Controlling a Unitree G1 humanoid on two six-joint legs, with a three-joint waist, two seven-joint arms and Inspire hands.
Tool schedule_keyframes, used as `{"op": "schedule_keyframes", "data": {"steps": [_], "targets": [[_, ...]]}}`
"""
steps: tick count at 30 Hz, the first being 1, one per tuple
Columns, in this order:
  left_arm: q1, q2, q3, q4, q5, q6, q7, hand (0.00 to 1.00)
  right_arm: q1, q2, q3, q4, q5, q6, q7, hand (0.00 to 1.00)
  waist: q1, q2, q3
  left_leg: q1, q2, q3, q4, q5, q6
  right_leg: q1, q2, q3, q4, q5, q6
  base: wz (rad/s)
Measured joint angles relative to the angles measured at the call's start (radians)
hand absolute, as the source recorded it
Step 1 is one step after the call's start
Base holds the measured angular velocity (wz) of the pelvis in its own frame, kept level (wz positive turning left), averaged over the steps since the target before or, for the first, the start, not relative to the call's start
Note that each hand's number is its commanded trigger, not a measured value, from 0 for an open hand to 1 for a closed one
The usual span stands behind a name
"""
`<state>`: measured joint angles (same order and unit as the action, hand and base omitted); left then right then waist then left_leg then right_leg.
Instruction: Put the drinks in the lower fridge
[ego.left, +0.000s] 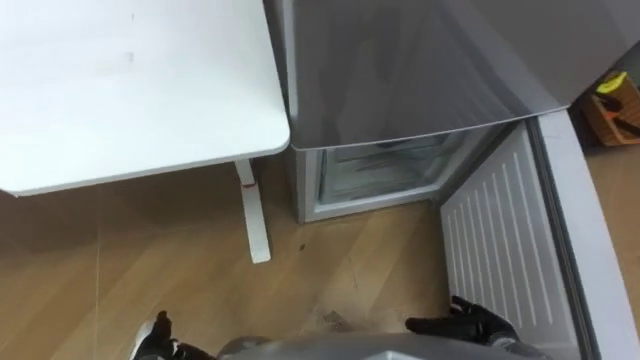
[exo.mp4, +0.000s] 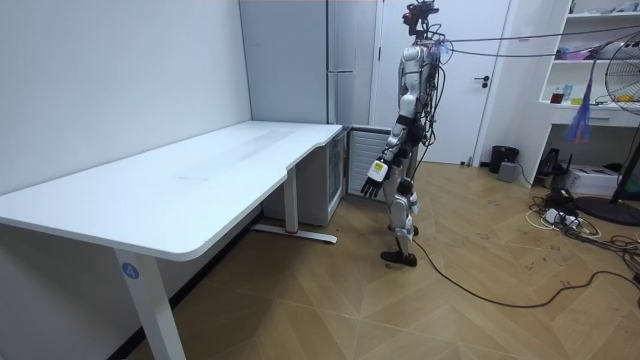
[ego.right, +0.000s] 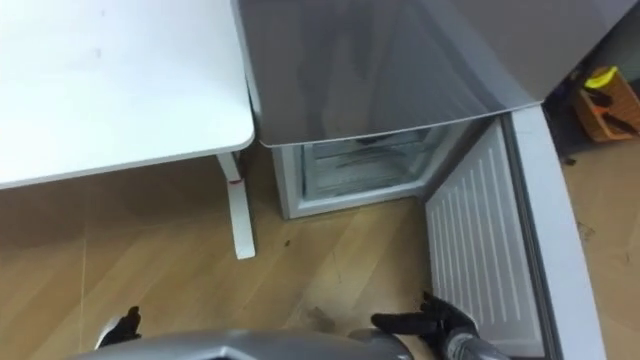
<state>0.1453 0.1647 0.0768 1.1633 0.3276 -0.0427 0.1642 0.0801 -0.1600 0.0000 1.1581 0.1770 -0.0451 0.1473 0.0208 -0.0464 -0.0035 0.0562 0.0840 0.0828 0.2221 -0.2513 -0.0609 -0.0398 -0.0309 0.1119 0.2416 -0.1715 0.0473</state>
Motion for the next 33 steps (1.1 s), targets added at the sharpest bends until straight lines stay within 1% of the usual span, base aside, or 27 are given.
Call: {"op": "schedule_keyframes", "data": {"steps": [2, 3, 5, 7, 8, 9, 11, 13, 15, 16, 17, 18, 19, 20, 21, 22, 23, 24, 25, 26, 27, 28, 29, 30, 31, 32, 33], "targets": [[-0.006, 0.014, 0.001, 0.0, 0.011, -0.012, 0.0, 0.0, -0.004, -0.002, -0.046, -0.07, -0.096, -0.026, -0.041, 0.0, -0.01, -0.002, 0.0007, -0.012, -0.008, 0.008, 0.008, 0.001, 0.004, -0.022, -0.003, 0.019, 0.018, 0.003, 0.005, -0.24], [-0.006, 0.022, 0.002, 0.003, 0.013, -0.016, 0.0, 0.0, 0.0, -0.002, -0.062, -0.128, -0.134, -0.028, -0.06, 0.0, -0.017, -0.004, 0.0013, -0.016, -0.009, 0.019, 0.01, 0.0, 0.008, -0.034, -0.004, 0.027, 0.021, 0.004, 0.007, -0.26], [-0.009, 0.042, 0.0, 0.006, 0.019, -0.024, 0.0, 0.0, 0.0, -0.006, -0.065, -0.235, -0.18, -0.033, -0.09, 0.0, -0.027, -0.011, 0.0044, -0.021, -0.014, 0.03, 0.012, 0.0, 0.012, -0.05, -0.005, 0.042, 0.03, 0.007, 0.011, -0.25], [-0.019, 0.058, 0.001, 0.016, 0.018, -0.033, 0.0, 0.0, 0.0, -0.008, -0.066, -0.316, -0.186, -0.053, -0.125, 0.0, -0.036, -0.016, 0.0073, -0.021, -0.016, 0.033, 0.013, -0.002, 0.015, -0.055, -0.005, 0.051, 0.03, 0.008, 0.014, -0.21], [-0.02, 0.064, 0.005, 0.015, 0.019, -0.033, -0.001, 0.0, 0.002, -0.009, -0.07, -0.376, -0.192, -0.055, -0.145, 0.0, -0.044, -0.021, 0.0041, -0.024, -0.019, 0.035, 0.013, -0.005, 0.02, -0.065, -0.005, 0.056, 0.032, 0.009, 0.015, -0.18], [-0.021, 0.065, 0.009, 0.015, 0.021, -0.035, -0.001, 0.0, 0.002, -0.01, -0.074, -0.406, -0.2, -0.057, -0.153, 0.0, -0.046, -0.02, 0.0039, -0.028, -0.02, 0.037, 0.014, -0.006, 0.021, -0.066, -0.005, 0.059, 0.032, 0.01, 0.017, -0.18], [-0.025, 0.066, 0.016, 0.013, 0.03, -0.038, -0.001, 0.0, 0.0, -0.037, -0.083, -0.501, -0.215, -0.072, -0.192, 0.0, -0.049, -0.019, 0.0035, -0.026, -0.024, 0.049, 0.015, -0.01, 0.027, -0.068, -0.005, 0.076, 0.03, 0.015, 0.023, -0.18], [-0.024, 0.067, 0.018, 0.013, 0.028, -0.038, -0.001, 0.0, -0.003, -0.053, -0.101, -0.573, -0.222, -0.07, -0.216, 0.0, -0.05, -0.023, 0.0006, -0.027, -0.026, 0.06, 0.018, -0.014, 0.031, -0.073, -0.005, 0.083, 0.035, 0.021, 0.026, -0.24], [-0.021, 0.072, 0.021, 0.016, 0.029, -0.036, -0.001, 0.0, -0.002, -0.059, -0.111, -0.669, -0.221, -0.07, -0.246, 0.0, -0.049, -0.027, 0.0025, -0.029, -0.027, 0.083, 0.024, -0.015, 0.033, -0.087, -0.005, 0.084, 0.041, 0.027, 0.027, -0.3], [-0.021, 0.072, 0.022, 0.017, 0.03, -0.031, -0.001, 0.0, -0.003, -0.064, -0.111, -0.726, -0.222, -0.07, -0.265, 0.0, -0.05, -0.032, 0.0038, -0.031, -0.027, 0.109, 0.036, -0.017, 0.036, -0.09, -0.005, 0.096, 0.04, 0.031, 0.03, -0.32], [-0.02, 0.069, 0.029, 0.015, 0.03, -0.03, -0.001, 0.0, -0.003, -0.072, -0.112, -0.782, -0.225, -0.07, -0.28, 0.0, -0.051, -0.037, 0.0025, -0.033, -0.029, 0.137, 0.041, -0.02, 0.042, -0.1, -0.005, 0.11, 0.04, 0.035, 0.035, -0.34], [-0.02, 0.069, 0.03, 0.015, 0.03, -0.03, -0.001, 0.0, -0.005, -0.075, -0.112, -0.806, -0.225, -0.071, -0.29, 0.0, -0.051, -0.039, 0.003, -0.034, -0.03, 0.147, 0.044, -0.021, 0.044, -0.104, -0.005, 0.117, 0.038, 0.04, 0.038, -0.46], [-0.018, 0.069, 0.043, 0.013, 0.03, -0.03, -0.001, 0.0, -0.02, -0.077, -0.112, -0.838, -0.225, -0.071, -0.311, 0.0, -0.044, -0.045, 0.0039, -0.035, -0.03, 0.181, 0.048, -0.021, 0.045, -0.113, -0.005, 0.126, 0.025, 0.059, 0.042, -0.59], [-0.014, 0.069, 0.051, 0.013, 0.03, -0.03, 0.0, 0.0, -0.035, -0.078, -0.111, -0.867, -0.226, -0.072, -0.332, 0.0, -0.043, -0.049, 0.0032, -0.043, -0.028, 0.217, 0.045, -0.021, 0.049, -0.115, -0.005, 0.121, -0.009, 0.09, 0.046, -0.82], [-0.003, 0.07, 0.062, 0.011, 0.028, -0.03, 0.001, 0.0, -0.046, -0.079, -0.111, -0.893, -0.225, -0.072, -0.353, 0.0, -0.039, -0.049, 0.0032, -0.045, -0.01, 0.299, 0.031, -0.02, 0.059, -0.121, -0.007, 0.04, -0.024, 0.117, 0.038, -0.7], [0.001, 0.074, 0.069, 0.007, 0.028, -0.03, 0.001, 0.0, -0.05, -0.078, -0.11, -0.901, -0.221, -0.072, -0.364, 0.0, -0.031, -0.042, 0.0103, -0.045, 0.009, 0.347, 0.024, -0.021, 0.06, -0.133, -0.012, -0.047, 0.013, 0.105, 0.014, -0.38], [0.006, 0.077, 0.08, -0.006, 0.026, -0.028, 0.002, 0.0, -0.036, -0.084, -0.119, -0.91, -0.216, -0.074, -0.393, 0.0, -0.037, -0.051, 0.0094, -0.03, 0.021, 0.395, 0.007, -0.017, 0.058, -0.146, -0.026, -0.224, 0.162, 0.029, -0.041, -0.08], [0.014, 0.076, 0.079, -0.021, 0.024, -0.026, 0.002, 0.0, -0.028, -0.093, -0.126, -0.909, -0.211, -0.074, -0.407, 0.0, -0.035, -0.056, 0.006, -0.019, 0.021, 0.414, -0.005, -0.014, 0.057, -0.143, -0.041, -0.288, 0.224, -0.003, -0.054, -0.09], [0.03, 0.071, 0.077, -0.061, 0.015, -0.023, 0.003, 0.0, -0.025, -0.115, -0.137, -0.911, -0.2, -0.074, -0.432, 0.0, -0.027, -0.069, -0.0007, 0.003, 0.01, 0.456, -0.016, -0.011, 0.055, -0.13, -0.064, -0.371, 0.311, -0.054, -0.062, -0.31], [0.042, 0.069, 0.077, -0.084, 0.001, -0.014, 0.003, 0.0, -0.029, -0.134, -0.147, -0.916, -0.201, -0.077, -0.458, 0.0, -0.016, -0.093, -0.0021, 0.015, -0.01, 0.47, 0.008, -0.018, 0.055, -0.123, -0.091, -0.385, 0.303, -0.092, -0.059, -0.35], [0.042, 0.069, 0.079, -0.091, -0.004, -0.007, 0.003, 0.0, -0.032, -0.143, -0.151, -0.915, -0.2, -0.078, -0.468, 0.0, -0.015, -0.102, -0.0009, 0.014, -0.013, 0.458, 0.027, -0.025, 0.055, -0.113, -0.087, -0.369, 0.282, -0.1, -0.058, -0.44], [0.045, 0.066, 0.086, -0.099, -0.007, 0.001, 0.004, 0.0, -0.042, -0.149, -0.155, -0.909, -0.193, -0.078, -0.484, 0.0, -0.003, -0.103, 0.0011, -0.003, -0.013, 0.397, 0.067, -0.031, 0.059, -0.093, -0.064, -0.314, 0.226, -0.097, -0.06, -0.55], [0.061, 0.062, 0.101, -0.106, -0.009, 0.002, 0.003, 0.0, -0.048, -0.149, -0.154, -0.908, -0.178, -0.078, -0.495, 0.0, 0.004, -0.1, 0.0017, -0.03, -0.013, 0.302, 0.111, -0.036, 0.067, -0.064, -0.039, -0.272, 0.161, -0.084, -0.059, -0.63], [0.064, 0.057, 0.114, -0.111, -0.009, 0.004, 0.003, 0.0, -0.049, -0.148, -0.155, -0.907, -0.172, -0.078, -0.497, 0.0, 0.003, -0.095, 0.0041, -0.043, -0.013, 0.262, 0.124, -0.039, 0.07, -0.049, -0.03, -0.266, 0.128, -0.073, -0.057, -0.49], [0.064, 0.051, 0.119, -0.121, -0.012, 0.014, 0.003, 0.0, -0.039, -0.149, -0.157, -0.907, -0.148, -0.076, -0.499, 0.0, -0.01, -0.082, 0.0095, -0.052, -0.01, 0.212, 0.118, -0.039, 0.069, -0.033, -0.012, -0.265, 0.078, -0.04, -0.055, -0.23], [0.065, 0.047, 0.12, -0.123, -0.015, 0.018, 0.003, 0.0, -0.029, -0.148, -0.168, -0.899, -0.131, -0.068, -0.499, 0.0, -0.015, -0.074, 0.0065, -0.043, -0.009, 0.21, 0.088, -0.04, 0.067, -0.039, -0.004, -0.27, 0.06, -0.027, -0.053, -0.1], [0.066, 0.047, 0.118, -0.125, -0.015, 0.022, 0.003, 0.0, -0.026, -0.148, -0.175, -0.889, -0.123, -0.062, -0.499, 0.0, -0.02, -0.073, 0.0058, -0.043, -0.009, 0.219, 0.076, -0.039, 0.066, -0.049, -0.002, -0.274, 0.059, -0.025, -0.052, -0.04]]}}
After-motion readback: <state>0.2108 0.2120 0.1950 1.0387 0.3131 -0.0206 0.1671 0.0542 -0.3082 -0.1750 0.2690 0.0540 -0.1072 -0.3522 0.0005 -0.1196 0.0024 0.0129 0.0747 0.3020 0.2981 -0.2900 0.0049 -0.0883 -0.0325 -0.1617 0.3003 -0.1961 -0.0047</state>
